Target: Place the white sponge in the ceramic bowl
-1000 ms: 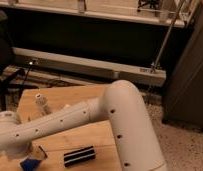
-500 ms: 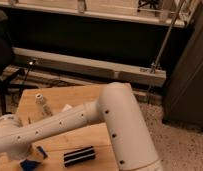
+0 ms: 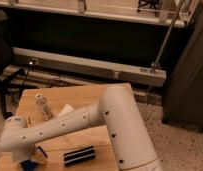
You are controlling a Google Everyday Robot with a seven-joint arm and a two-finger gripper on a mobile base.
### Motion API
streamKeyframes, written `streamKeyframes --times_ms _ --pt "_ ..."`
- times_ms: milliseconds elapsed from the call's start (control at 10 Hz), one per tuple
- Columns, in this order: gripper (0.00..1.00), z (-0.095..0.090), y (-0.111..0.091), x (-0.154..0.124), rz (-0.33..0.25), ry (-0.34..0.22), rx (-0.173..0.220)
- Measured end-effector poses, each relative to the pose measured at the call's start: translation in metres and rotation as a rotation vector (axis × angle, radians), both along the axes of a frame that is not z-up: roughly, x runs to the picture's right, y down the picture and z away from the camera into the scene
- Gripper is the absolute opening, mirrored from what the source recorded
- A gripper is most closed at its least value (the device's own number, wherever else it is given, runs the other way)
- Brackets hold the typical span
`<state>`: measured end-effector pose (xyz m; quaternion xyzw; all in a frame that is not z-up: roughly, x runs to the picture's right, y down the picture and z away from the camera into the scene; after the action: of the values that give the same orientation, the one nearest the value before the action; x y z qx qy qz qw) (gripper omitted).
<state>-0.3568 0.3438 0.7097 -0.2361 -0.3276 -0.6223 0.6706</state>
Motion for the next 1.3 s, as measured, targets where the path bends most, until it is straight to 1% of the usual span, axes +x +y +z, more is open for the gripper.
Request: streamKeyframes --times_ms 100,200,300,800,1100,1300 --pt "0.62 0.003 0.001 0.002 0.003 0.004 -0.011" --pt "0.56 0.004 0.001 0.002 0.003 0.004 -0.017" --pt "0.54 0.005 0.000 0.002 0.003 0.003 -0.023" --pt "0.54 0.009 -0.005 0.004 -0.022 0.000 -0.046" --pt "0.54 0.014 -0.006 0.012 -0.031 0.034 -0.073" --pt "0.54 0.018 -0.008 0.015 -0.012 0.064 -0.099"
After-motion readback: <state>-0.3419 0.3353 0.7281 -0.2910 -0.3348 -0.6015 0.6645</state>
